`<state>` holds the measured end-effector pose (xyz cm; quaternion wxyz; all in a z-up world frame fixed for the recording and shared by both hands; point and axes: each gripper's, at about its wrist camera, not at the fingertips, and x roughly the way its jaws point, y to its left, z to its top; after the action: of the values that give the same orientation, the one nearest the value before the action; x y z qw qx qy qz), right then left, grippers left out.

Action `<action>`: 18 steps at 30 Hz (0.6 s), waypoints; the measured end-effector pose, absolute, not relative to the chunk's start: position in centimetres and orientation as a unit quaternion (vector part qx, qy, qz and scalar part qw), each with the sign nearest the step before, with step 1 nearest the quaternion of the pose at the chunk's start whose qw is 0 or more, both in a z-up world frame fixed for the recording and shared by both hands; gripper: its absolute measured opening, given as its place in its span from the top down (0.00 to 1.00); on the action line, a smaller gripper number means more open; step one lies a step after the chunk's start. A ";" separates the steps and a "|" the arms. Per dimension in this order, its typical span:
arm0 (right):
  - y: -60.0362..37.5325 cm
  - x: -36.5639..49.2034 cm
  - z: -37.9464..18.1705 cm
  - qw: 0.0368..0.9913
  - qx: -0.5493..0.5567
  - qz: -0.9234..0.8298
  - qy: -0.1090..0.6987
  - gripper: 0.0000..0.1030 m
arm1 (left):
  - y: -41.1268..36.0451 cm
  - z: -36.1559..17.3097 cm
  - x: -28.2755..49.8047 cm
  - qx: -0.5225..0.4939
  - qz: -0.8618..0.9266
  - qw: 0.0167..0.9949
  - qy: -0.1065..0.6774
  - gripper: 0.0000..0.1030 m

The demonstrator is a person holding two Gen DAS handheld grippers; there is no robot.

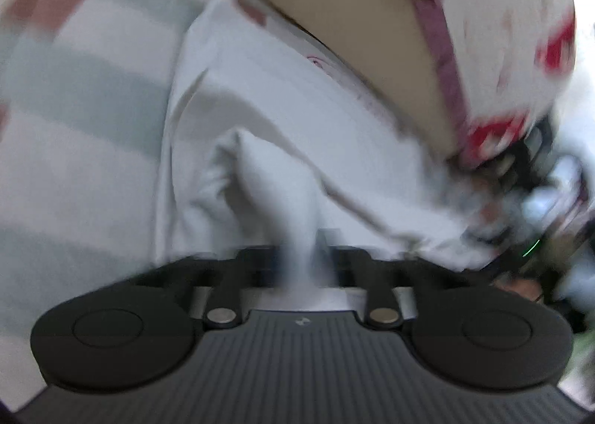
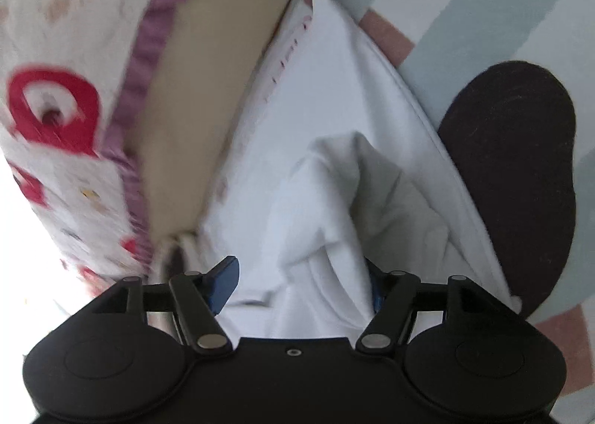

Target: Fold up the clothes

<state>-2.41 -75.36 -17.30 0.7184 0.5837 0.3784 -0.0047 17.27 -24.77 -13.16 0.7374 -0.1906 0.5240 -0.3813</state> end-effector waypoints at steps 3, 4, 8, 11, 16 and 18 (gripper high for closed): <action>-74.8 -1.1 -16.6 0.755 0.526 -0.002 0.392 0.87 | -25.7 -11.9 17.8 -0.163 -0.398 0.742 0.515 0.92; -75.2 -0.8 -16.3 0.754 0.534 0.015 0.382 0.87 | -25.4 -11.7 18.7 -0.180 -0.398 0.737 0.517 0.92; -78.2 0.6 -16.7 0.718 0.606 0.034 0.343 0.87 | -23.9 -12.8 23.5 -0.278 -0.375 0.702 0.538 0.92; -80.5 1.4 -19.6 0.662 0.678 0.010 0.320 0.79 | -24.3 -15.4 25.9 -0.312 -0.342 0.698 0.547 0.92; -82.4 -0.3 -23.9 0.614 0.751 -0.045 0.238 0.57 | -23.4 -19.1 26.0 -0.398 -0.315 0.670 0.542 0.88; -83.0 -1.0 -23.7 0.621 0.748 -0.047 0.228 0.56 | -23.5 -18.7 26.0 -0.387 -0.319 0.677 0.539 0.88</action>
<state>-1.00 -83.03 -23.74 0.6209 0.7485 0.2281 -0.0472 25.99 -23.50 -18.74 0.6770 -0.3865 0.5392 -0.3187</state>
